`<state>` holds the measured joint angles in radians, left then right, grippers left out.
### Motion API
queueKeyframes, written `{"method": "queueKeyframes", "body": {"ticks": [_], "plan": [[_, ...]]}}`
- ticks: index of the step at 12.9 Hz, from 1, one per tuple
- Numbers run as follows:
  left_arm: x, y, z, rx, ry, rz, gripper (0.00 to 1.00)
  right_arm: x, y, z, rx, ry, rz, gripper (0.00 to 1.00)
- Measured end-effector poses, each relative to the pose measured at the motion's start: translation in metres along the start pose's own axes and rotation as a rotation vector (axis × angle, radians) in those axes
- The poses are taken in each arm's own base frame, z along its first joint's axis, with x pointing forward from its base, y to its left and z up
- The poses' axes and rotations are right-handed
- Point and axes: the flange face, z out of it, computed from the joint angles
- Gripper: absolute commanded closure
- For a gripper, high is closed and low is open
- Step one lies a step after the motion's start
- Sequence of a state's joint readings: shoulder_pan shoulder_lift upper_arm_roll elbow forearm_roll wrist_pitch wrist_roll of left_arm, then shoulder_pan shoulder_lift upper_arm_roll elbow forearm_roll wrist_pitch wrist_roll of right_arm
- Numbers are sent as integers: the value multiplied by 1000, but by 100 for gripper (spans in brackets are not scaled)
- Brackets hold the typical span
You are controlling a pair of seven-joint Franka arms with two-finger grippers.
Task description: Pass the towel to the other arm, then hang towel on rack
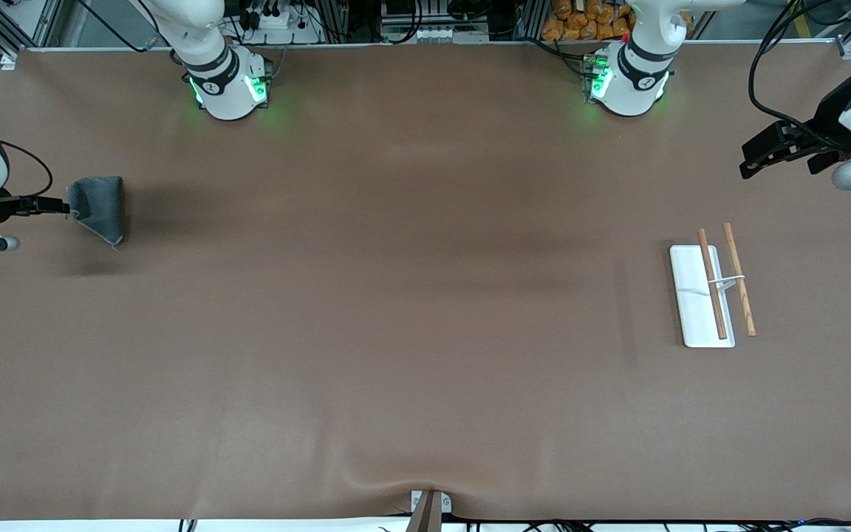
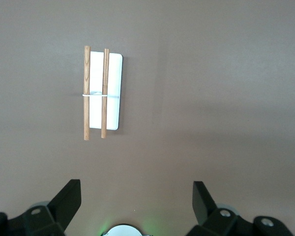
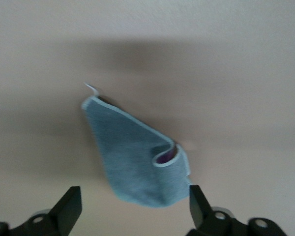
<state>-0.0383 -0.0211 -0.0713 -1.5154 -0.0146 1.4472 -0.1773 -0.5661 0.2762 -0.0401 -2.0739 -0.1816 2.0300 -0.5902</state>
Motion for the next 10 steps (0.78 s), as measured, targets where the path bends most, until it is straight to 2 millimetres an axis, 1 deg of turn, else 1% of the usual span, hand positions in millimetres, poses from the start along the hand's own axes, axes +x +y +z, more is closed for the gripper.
{"method": "queueKeyframes", "body": {"ticks": [2,3,4,6,7,9,10], "plan": [[0,1,0,0,0,3,0,-8,24,30,10,16,-28,20],[0,1,1,0,-2,4,0,-8,32,44,9,18,-38,24],[1,1,2,1,-4,4,0,-5,35,54,4,16,-47,27],[2,1,4,1,-7,5,0,-2,36,70,15,2,-53,47],[3,1,4,1,-8,5,0,-2,36,77,20,-2,-55,63],[3,1,5,1,-9,5,0,-2,36,88,29,-11,-60,88],[3,1,5,1,-9,5,0,-2,36,90,32,-14,-62,95]]}}
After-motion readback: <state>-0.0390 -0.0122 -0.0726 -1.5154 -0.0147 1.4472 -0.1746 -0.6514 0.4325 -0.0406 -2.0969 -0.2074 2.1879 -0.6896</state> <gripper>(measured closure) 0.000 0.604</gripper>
